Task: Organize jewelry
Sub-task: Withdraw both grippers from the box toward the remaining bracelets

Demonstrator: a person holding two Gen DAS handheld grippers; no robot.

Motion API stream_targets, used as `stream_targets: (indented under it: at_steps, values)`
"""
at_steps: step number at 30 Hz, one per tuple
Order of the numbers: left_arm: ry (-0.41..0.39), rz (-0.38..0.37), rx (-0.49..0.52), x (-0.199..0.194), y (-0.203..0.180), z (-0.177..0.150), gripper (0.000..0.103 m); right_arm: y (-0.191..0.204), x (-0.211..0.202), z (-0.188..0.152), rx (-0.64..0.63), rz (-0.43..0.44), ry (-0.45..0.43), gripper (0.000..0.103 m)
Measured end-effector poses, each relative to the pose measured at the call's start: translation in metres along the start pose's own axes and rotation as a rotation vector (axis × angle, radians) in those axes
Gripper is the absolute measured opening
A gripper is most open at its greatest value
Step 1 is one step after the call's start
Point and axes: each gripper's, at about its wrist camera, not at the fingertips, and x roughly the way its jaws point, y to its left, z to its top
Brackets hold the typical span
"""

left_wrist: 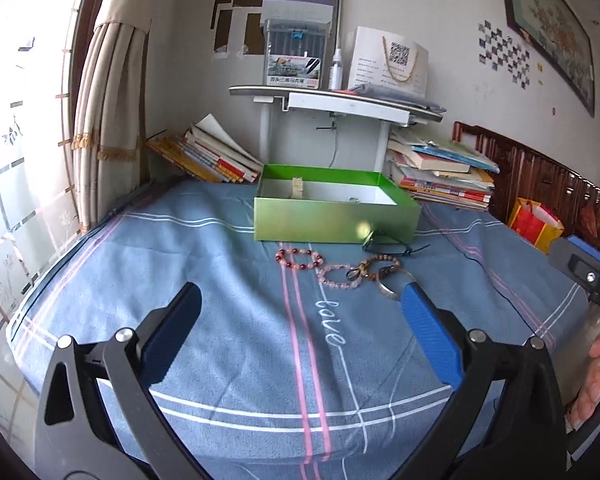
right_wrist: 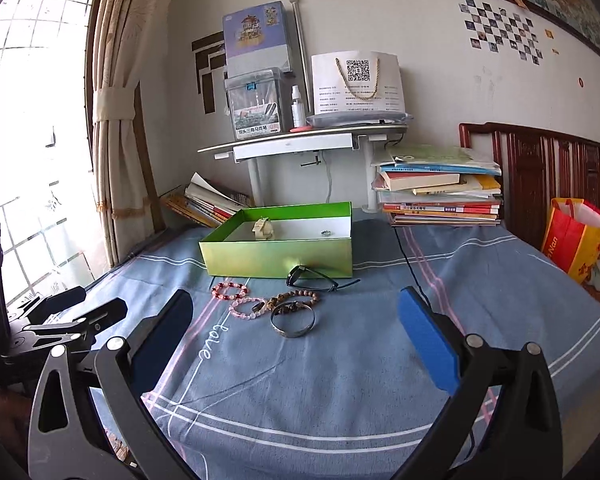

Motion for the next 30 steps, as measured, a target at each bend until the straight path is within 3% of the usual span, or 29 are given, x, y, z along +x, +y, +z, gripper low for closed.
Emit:
stream_targets:
  at_steps: [30]
  values:
    - [0.079, 0.004, 0.044, 0.033, -0.016, 0.003, 0.099, -0.019, 0.026, -0.010, 0.028, -0.011, 0.063, 0.100]
